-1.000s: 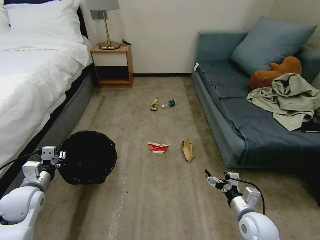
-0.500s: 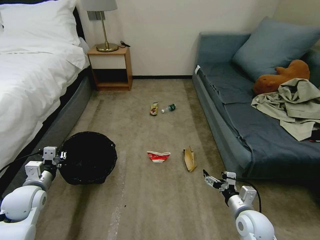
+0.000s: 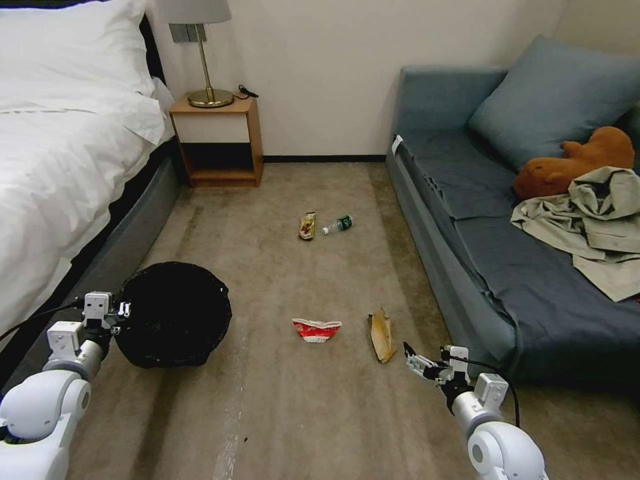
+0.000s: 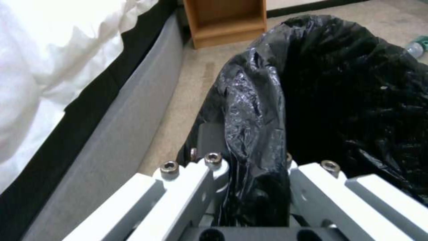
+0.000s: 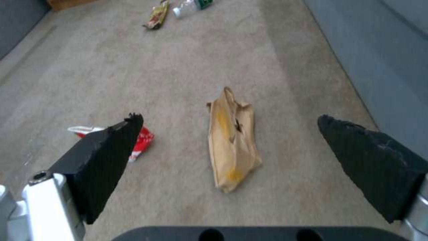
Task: Pick up the trash bin, then pick up the garbage on the floor and place it into the trash bin.
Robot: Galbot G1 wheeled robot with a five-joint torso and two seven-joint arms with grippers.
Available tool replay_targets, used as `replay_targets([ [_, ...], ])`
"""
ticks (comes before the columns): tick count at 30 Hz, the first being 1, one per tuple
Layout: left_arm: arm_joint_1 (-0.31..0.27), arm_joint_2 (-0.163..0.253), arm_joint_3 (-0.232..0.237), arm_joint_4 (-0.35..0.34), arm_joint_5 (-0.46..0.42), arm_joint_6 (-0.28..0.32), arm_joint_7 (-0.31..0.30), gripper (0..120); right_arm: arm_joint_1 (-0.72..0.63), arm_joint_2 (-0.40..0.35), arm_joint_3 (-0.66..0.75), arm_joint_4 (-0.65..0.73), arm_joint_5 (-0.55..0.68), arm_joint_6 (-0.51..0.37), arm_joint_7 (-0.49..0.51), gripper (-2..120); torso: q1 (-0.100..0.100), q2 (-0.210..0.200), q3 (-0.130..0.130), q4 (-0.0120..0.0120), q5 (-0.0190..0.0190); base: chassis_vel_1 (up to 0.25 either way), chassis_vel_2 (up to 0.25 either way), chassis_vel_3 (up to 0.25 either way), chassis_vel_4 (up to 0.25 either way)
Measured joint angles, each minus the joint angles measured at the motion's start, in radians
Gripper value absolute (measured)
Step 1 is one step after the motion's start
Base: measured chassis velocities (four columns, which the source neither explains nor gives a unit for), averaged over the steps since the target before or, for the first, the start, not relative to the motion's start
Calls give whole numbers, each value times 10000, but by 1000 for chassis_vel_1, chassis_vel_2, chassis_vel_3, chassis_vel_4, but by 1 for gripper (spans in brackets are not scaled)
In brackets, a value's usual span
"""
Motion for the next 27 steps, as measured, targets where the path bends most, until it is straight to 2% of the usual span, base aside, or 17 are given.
replay_targets([
  [13,-61,5,49,30,57,-30,36,4,99,-35,-151,-158,-32,-198,6,100,0,0,0,-2,0,-123,112,114,-123],
  [27,-198,-29,-203,414,100,-87,162,4,445,-222,-552,-701,-60,-664,278,100,1,0,0,-2,0,-123,120,115,-112],
])
